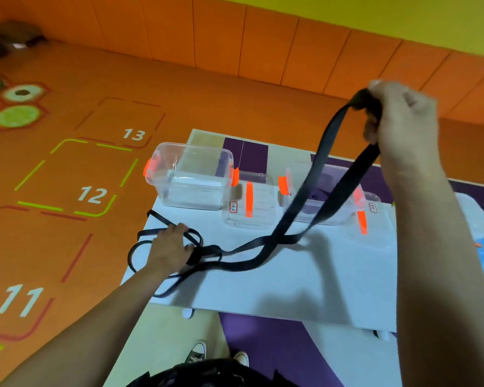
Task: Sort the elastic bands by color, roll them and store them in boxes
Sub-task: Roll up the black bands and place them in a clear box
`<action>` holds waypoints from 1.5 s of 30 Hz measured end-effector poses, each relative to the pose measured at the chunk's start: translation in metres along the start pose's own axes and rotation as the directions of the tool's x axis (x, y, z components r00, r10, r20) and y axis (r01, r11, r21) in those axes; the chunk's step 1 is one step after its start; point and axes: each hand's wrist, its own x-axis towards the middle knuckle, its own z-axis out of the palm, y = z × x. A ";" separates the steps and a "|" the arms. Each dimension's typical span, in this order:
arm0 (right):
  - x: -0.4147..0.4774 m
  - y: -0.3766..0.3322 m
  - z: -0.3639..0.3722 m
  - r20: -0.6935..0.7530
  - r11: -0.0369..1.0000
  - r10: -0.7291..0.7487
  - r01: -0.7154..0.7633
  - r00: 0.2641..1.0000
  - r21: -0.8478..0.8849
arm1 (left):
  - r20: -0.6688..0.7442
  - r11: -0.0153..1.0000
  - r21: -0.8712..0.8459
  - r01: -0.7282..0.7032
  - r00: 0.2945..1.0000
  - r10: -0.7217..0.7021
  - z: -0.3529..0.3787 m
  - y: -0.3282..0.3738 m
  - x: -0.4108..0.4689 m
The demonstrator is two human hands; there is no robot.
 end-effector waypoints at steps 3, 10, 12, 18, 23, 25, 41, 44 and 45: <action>-0.010 0.007 0.001 0.164 0.988 0.070 -0.045 0.984 -0.147 | -0.042 0.930 -0.299 -0.213 0.977 0.211 -0.039 0.054 -0.004; -0.025 0.017 0.009 0.531 0.954 0.183 -0.019 0.827 -0.299 | -0.228 0.555 -0.642 -0.530 0.823 0.521 -0.126 0.170 -0.051; -0.028 0.019 0.016 0.574 0.958 0.173 -0.003 0.800 -0.286 | -0.214 0.544 -0.652 -0.528 0.817 0.536 -0.124 0.183 -0.056; -0.026 0.026 0.027 0.556 0.979 0.114 0.003 0.823 -0.204 | -0.302 0.511 -0.695 -0.506 0.850 0.432 -0.122 0.189 -0.050; -0.022 0.059 0.033 0.324 0.994 0.113 -0.104 0.939 -0.044 | -0.406 0.553 -0.644 -0.529 0.848 0.340 -0.138 0.192 -0.039; -0.026 0.081 0.037 0.399 0.956 0.161 -0.242 0.903 0.163 | -0.415 0.556 -0.647 -0.521 0.853 0.316 -0.144 0.193 -0.035; -0.119 0.273 0.043 0.363 0.733 0.651 -0.427 0.667 -0.530 | -0.561 0.336 -0.794 -0.506 0.823 -0.085 -0.191 0.185 -0.015; -0.133 0.297 0.017 0.155 0.607 0.728 -0.522 0.668 -0.599 | -0.572 0.352 -0.788 -0.505 0.812 -0.116 -0.190 0.176 -0.013; -0.133 0.303 0.011 0.112 0.619 0.745 -0.620 0.657 -0.482 | -0.564 0.368 -0.788 -0.494 0.819 -0.109 -0.186 0.173 -0.012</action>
